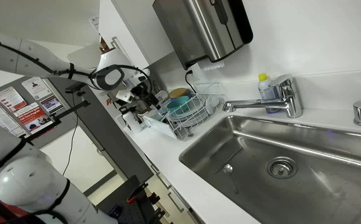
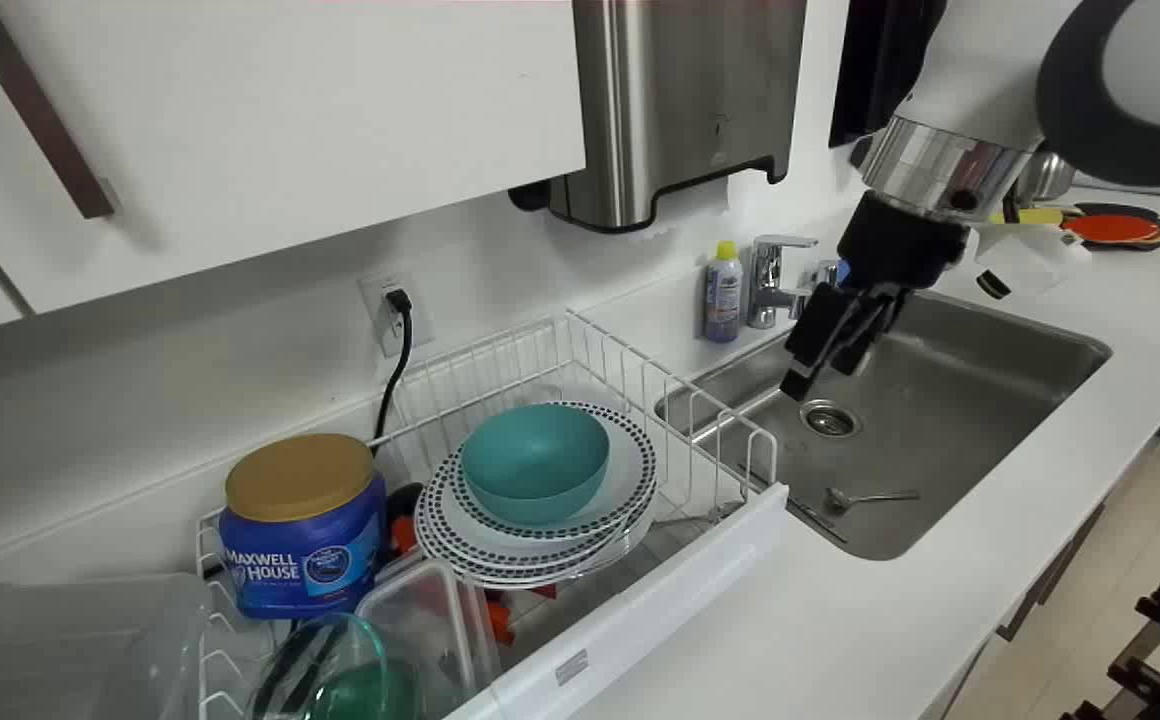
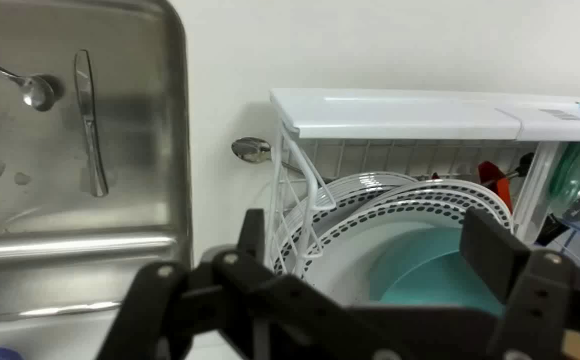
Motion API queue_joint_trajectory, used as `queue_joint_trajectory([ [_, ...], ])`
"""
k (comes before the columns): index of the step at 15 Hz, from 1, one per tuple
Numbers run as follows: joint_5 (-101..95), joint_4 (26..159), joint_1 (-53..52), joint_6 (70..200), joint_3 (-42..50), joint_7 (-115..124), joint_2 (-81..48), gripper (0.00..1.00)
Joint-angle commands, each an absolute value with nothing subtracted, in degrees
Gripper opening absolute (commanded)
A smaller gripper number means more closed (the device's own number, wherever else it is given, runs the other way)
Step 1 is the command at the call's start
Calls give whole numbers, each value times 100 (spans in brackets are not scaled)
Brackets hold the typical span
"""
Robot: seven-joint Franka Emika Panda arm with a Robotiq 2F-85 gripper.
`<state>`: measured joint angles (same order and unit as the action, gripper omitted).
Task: Put the bowl on the dish rack in the sink
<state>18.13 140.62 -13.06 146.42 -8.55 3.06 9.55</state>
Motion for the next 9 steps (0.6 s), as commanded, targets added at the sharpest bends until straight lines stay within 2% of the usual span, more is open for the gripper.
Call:
queue_joint_trajectory([
  [1, 1811, 14052, -1272, 14625, -890, 314, 957, 100],
  [9, 1887, 14030, -1309, 14826, -918, 316, 859, 100],
])
